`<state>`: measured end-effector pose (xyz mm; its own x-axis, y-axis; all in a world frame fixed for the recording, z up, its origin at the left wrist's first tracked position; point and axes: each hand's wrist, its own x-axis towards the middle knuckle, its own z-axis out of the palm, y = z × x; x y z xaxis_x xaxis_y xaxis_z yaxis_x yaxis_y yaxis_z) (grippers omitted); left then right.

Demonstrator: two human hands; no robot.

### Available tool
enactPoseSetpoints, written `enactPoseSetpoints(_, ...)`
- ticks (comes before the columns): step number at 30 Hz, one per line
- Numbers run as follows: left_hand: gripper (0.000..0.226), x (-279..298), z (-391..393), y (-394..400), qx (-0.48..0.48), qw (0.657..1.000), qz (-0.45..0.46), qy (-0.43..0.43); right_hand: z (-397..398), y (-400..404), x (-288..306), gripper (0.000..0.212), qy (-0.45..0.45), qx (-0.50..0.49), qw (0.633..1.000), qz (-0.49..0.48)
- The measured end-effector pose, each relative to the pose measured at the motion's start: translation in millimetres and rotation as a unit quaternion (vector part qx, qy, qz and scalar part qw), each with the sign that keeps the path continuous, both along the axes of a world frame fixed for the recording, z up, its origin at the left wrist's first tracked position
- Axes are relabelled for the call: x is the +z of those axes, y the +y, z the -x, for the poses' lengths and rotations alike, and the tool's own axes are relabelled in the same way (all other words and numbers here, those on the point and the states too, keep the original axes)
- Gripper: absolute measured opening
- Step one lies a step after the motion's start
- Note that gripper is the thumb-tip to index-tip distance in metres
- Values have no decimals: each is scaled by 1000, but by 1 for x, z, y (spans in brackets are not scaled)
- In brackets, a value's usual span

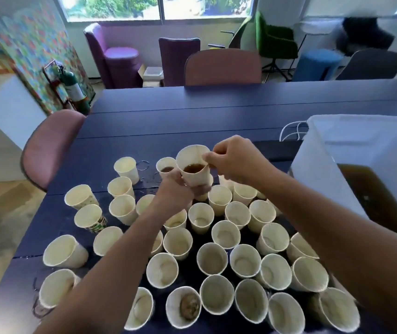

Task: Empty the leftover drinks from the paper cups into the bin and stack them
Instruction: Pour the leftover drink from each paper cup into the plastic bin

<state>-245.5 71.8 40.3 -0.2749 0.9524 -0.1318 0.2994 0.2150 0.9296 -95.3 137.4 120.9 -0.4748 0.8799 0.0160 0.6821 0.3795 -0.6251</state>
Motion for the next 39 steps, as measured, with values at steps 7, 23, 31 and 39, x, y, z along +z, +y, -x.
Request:
enactPoseSetpoints(7, 35, 23, -57, 15, -67, 995, -67, 43, -79, -12, -8, 64, 185, 12, 979, 82)
enactPoseSetpoints(23, 36, 53, -194, 20, -280, 955, -92, 35, -194, -48, -17, 65, 390, -173, 904, -10)
enactPoseSetpoints(31, 69, 47, -234, 13, -322, 935, -50, 141, -238, -53, -10, 65, 346, -227, 907, -81)
enactPoseSetpoints(39, 80, 36, -244, 2, -370, 892, -24, 261, -289, -39, -23, 53, 239, -266, 929, -99)
